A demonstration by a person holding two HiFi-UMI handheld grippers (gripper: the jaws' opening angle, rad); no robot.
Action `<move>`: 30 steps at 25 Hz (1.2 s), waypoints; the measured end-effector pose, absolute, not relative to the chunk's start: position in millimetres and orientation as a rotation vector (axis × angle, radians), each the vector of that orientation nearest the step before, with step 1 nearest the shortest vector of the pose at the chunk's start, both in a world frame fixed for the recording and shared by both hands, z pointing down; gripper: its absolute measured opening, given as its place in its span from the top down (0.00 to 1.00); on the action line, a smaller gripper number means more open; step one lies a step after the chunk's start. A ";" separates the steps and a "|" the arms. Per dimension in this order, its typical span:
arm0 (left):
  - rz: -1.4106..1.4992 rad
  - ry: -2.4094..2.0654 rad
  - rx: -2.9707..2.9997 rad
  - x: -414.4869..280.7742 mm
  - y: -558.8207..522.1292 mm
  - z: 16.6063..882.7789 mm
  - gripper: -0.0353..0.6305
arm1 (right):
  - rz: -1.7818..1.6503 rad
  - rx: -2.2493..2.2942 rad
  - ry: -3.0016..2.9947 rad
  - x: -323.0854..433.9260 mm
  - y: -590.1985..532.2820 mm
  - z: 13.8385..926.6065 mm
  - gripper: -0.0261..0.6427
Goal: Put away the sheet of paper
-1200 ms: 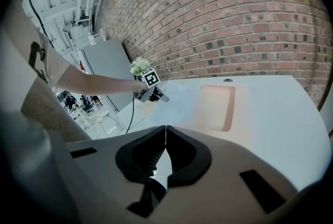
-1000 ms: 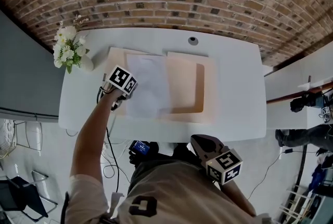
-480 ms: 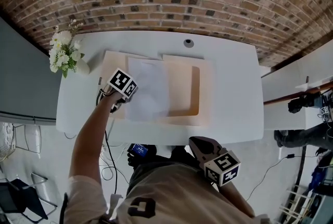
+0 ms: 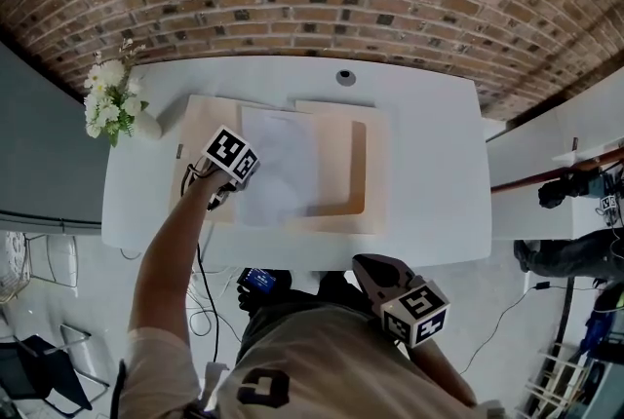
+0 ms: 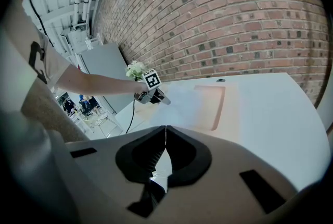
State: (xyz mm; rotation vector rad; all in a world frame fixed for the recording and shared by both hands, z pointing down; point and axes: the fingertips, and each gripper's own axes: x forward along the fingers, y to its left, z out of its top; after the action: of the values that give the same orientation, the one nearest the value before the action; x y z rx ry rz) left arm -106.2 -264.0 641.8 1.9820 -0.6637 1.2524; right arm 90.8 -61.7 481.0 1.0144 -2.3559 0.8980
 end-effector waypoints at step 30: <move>1.103 -0.633 1.911 -32.4 -264.4 646.1 0.92 | 0.934 1.005 -2.363 144.5 -64.2 486.5 0.93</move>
State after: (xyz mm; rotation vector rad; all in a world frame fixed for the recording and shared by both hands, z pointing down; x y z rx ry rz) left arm -32.4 -264.4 646.1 1.9113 -0.6332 1.1030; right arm 144.5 -64.2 486.5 1.0051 -2.3633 0.9336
